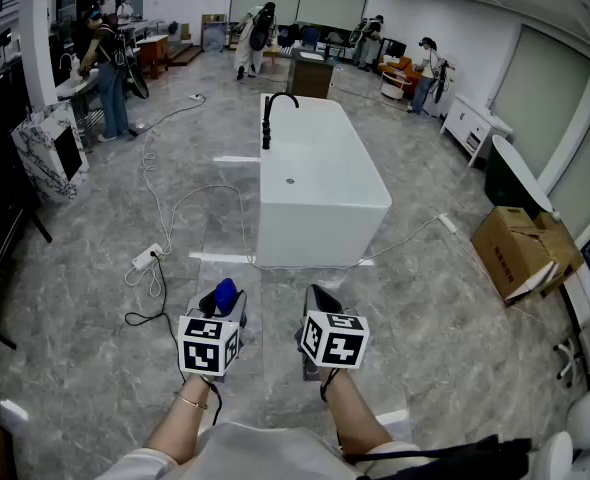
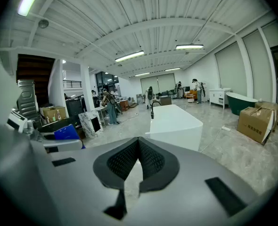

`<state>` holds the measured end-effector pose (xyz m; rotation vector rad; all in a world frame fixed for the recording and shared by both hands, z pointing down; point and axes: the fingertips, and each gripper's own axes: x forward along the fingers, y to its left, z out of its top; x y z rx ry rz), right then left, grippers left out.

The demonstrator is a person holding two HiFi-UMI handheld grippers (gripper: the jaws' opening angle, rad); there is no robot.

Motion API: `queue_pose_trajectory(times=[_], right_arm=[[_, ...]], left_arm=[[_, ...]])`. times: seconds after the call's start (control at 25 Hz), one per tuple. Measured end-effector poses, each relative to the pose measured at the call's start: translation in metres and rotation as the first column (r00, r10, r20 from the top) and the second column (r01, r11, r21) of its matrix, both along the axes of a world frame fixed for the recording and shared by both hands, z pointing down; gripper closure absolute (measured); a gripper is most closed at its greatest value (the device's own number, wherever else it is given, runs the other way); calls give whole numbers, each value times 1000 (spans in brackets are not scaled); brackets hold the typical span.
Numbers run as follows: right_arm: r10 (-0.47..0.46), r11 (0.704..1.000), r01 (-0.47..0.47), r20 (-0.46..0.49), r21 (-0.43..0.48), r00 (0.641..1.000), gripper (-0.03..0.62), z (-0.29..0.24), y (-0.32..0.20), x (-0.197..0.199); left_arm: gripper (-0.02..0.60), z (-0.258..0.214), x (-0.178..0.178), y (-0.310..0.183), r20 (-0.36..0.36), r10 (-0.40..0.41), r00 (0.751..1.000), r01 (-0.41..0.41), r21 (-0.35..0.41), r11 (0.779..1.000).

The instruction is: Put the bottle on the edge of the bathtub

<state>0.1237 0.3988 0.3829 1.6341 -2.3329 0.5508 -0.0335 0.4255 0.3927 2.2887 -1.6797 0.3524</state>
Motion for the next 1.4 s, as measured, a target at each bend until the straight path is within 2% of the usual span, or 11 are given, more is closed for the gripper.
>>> queue_pose_trajectory(times=[0.44,0.88,1.4], right_arm=[[16,1000,-15,26,-21,1000,568,8,11,-8],[44,994,-43,7,-105,999,568,38,21,-13],[59,988,-57,7,-141,998,568,58,-27,-4]], left_arm=[[419,10,-16,14,-4,-3,1000,3,-32,999],[419,34,-33,19,-23,-18,1000,16,-87,996],[419,47,-29,-24,-50,-28,998,23,-95,995]])
